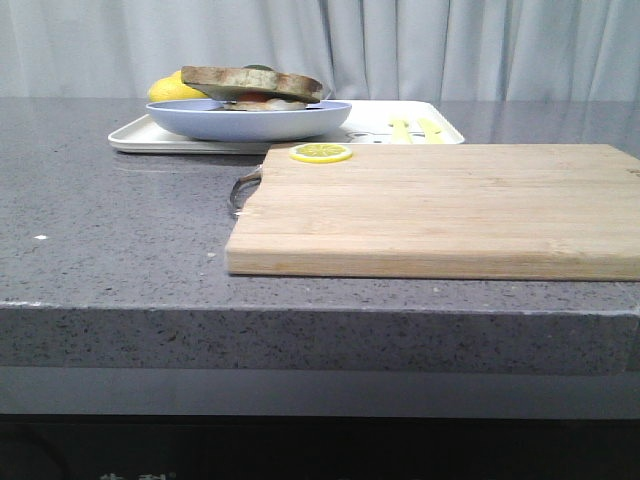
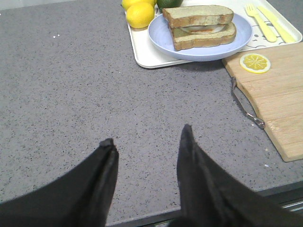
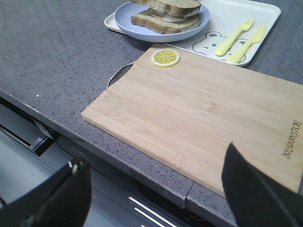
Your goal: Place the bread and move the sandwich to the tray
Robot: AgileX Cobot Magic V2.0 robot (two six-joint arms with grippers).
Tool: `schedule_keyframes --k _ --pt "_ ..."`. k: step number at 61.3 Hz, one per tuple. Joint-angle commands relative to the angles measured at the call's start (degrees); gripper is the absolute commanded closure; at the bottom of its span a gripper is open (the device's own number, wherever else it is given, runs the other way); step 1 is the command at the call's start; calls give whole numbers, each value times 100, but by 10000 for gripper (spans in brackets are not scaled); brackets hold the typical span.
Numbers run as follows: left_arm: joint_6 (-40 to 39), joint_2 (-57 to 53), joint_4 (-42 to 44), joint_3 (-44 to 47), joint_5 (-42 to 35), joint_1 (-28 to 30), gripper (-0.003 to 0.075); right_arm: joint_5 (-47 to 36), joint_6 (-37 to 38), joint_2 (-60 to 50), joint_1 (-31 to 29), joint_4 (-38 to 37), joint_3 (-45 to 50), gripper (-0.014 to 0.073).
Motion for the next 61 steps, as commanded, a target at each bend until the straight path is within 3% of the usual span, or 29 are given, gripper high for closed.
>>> schedule_keyframes --k 1,10,17,34,41,61 --pt "-53 23 -66 -134 -461 -9 426 -409 -37 20 -18 1 -112 13" --pt "-53 23 -69 -134 -461 -9 439 -349 -37 20 -18 1 -112 14" --pt "-53 23 -69 -134 -461 -9 517 -300 -37 20 -18 1 -112 84" --pt "-53 23 -69 -134 -461 -9 729 -206 -37 20 -18 1 -112 526" --pt "-53 23 -79 -134 -439 -9 741 -206 -37 20 -18 1 -112 659" --pt "-53 23 -79 -134 -439 -9 741 -198 -37 20 -18 1 -112 662"
